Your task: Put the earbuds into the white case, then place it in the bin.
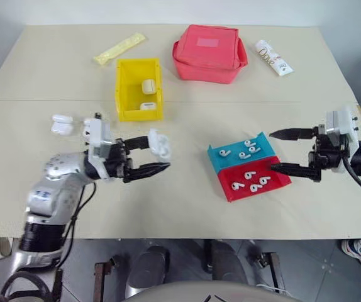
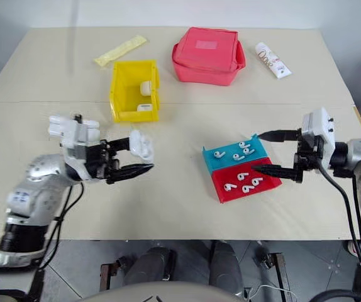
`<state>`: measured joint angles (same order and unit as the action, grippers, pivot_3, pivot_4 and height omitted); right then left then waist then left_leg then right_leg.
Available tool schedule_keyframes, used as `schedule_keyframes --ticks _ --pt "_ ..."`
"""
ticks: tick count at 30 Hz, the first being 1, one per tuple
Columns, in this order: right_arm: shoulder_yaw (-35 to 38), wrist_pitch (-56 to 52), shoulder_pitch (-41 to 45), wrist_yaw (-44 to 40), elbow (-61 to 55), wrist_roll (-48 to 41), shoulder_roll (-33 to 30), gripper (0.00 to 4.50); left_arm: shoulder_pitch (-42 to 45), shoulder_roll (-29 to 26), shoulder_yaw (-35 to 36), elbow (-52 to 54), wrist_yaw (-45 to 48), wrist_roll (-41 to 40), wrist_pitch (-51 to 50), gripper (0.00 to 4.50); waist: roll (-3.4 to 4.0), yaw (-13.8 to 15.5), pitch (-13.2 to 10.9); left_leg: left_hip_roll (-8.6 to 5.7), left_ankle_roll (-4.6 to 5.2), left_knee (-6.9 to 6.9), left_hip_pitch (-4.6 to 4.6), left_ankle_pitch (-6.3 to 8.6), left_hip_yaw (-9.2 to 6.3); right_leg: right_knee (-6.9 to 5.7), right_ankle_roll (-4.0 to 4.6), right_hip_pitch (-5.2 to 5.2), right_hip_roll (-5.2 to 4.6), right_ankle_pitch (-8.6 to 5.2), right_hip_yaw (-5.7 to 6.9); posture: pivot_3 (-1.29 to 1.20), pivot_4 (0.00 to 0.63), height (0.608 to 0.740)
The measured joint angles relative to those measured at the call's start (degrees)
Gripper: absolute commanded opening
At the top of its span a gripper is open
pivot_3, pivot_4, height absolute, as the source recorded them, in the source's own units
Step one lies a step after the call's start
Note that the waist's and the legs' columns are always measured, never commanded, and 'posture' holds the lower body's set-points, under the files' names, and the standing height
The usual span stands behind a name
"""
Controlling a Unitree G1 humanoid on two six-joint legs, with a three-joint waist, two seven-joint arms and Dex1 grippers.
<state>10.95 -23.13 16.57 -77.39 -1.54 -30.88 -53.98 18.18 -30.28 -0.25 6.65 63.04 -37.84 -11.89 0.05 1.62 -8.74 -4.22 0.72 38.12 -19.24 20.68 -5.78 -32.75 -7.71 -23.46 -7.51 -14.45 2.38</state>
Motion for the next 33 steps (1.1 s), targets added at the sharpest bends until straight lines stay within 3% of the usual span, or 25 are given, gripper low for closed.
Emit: schedule_keyframes --ticks 6,11,13,15,22,24,33 --pt "4.52 -9.57 -10.44 7.68 -13.33 -0.61 -3.31 4.50 3.55 5.87 -3.56 -10.20 7.44 6.78 12.03 2.77 -0.02 0.63 0.02 -0.05 0.08 0.02 -0.01 0.03 0.02 0.03 -0.01 0.00 -0.01 0.01 0.01 0.00 0.150 0.740" --pt "6.00 -16.97 -14.16 12.49 -21.06 -1.22 -6.38 4.50 3.98 7.83 -5.06 -12.31 9.88 9.16 15.69 2.77 -0.07 0.84 0.02 0.01 0.10 0.01 0.00 0.04 0.00 0.21 -0.01 0.02 0.02 0.00 0.03 0.00 0.150 0.740" --pt "5.19 -18.17 -15.27 14.82 -23.02 0.18 -6.96 4.13 4.56 8.41 -5.17 -12.94 9.84 10.00 16.51 2.77 -0.07 1.14 0.02 -0.05 0.13 0.03 0.00 0.05 0.02 0.25 -0.02 0.02 0.00 0.01 0.00 0.00 0.150 0.740" --pt "4.35 -19.48 -15.37 16.72 -24.77 1.06 -7.59 3.69 5.07 9.20 -5.19 -13.94 9.63 10.57 16.97 2.77 -0.07 1.30 0.02 -0.06 0.17 0.05 -0.01 0.05 0.02 0.25 -0.04 0.02 0.00 0.02 -0.01 0.00 0.150 0.740" --pt "-3.11 -23.34 -11.26 19.10 -30.12 3.43 -12.30 3.69 4.94 10.92 -5.40 -13.28 8.09 11.18 16.80 2.77 -0.11 1.36 0.01 -0.06 0.20 0.05 -0.01 0.04 0.02 0.30 -0.07 0.03 0.00 0.04 -0.01 0.00 0.150 0.740" --pt "-5.04 -24.42 -9.54 19.45 -30.64 4.17 -13.53 3.13 3.92 11.31 -5.55 -11.43 7.67 11.18 16.72 2.77 -0.12 1.37 0.01 -0.06 0.20 0.05 -0.02 0.04 0.02 0.30 -0.07 0.03 0.00 0.04 -0.01 0.00 0.150 0.740" --pt "-12.73 -28.37 -4.50 19.60 -32.39 6.09 -15.60 3.13 1.36 11.84 -7.19 -9.21 6.55 11.24 16.05 2.77 -0.13 1.40 0.00 -0.05 0.20 0.05 -0.03 0.04 0.01 0.33 -0.06 0.02 0.01 0.03 0.00 0.00 0.150 0.740"
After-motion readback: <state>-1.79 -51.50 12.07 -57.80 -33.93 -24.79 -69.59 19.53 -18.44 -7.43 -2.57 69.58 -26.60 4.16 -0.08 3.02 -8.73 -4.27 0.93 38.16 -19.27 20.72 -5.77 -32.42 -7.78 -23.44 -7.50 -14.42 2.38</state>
